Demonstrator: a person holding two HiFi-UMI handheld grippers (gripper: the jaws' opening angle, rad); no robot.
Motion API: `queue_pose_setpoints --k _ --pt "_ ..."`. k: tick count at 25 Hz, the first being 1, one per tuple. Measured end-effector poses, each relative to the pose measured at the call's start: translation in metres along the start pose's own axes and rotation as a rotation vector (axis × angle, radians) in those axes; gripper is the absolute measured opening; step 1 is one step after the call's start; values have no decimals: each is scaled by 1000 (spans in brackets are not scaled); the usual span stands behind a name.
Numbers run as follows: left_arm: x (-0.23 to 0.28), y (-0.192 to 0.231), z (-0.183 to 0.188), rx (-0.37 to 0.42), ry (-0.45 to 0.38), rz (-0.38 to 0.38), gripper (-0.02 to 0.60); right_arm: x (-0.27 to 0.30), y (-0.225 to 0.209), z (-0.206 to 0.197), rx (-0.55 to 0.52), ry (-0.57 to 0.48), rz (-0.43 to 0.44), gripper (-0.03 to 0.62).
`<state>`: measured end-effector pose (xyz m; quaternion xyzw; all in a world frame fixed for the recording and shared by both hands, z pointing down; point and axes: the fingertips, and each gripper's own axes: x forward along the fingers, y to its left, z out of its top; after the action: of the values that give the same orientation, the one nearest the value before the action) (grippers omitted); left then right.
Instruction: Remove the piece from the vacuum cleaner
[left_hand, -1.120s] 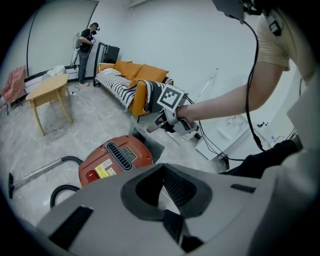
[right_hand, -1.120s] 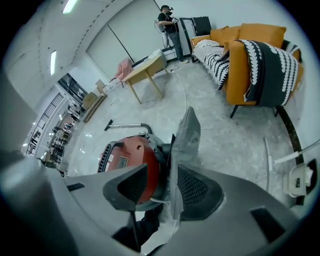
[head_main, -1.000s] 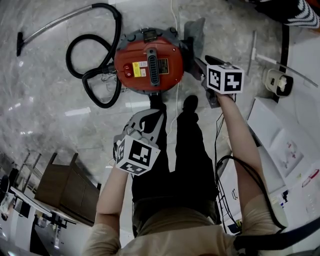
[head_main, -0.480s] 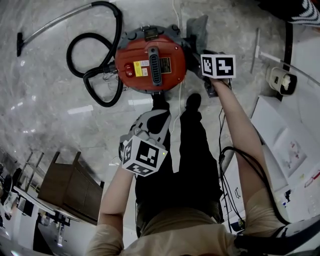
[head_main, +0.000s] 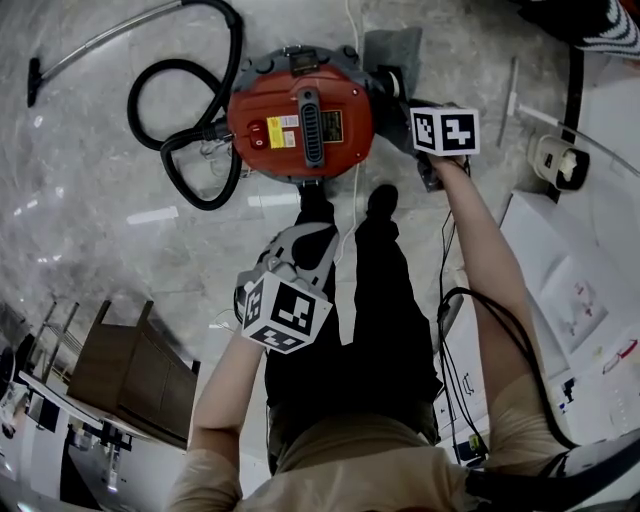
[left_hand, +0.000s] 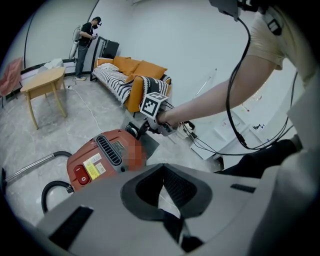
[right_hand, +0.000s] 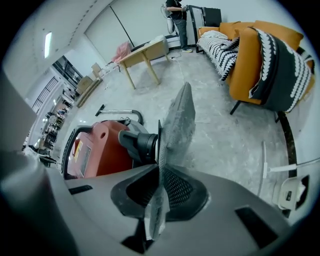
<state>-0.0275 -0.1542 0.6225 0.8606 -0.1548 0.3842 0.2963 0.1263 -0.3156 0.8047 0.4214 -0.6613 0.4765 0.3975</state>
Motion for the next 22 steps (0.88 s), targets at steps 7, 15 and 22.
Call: queue_pose_setpoints --k 7,15,22 --pt "2 6 1 2 9 -3 2 3 -3 0 -67 -5 -30 32" --pt "3 8 2 7 10 -3 2 2 -9 -4 -207 -69 -87 32" --pt "1 5 2 21 14 8 2 2 -13 -7 141 -187 -12 32"
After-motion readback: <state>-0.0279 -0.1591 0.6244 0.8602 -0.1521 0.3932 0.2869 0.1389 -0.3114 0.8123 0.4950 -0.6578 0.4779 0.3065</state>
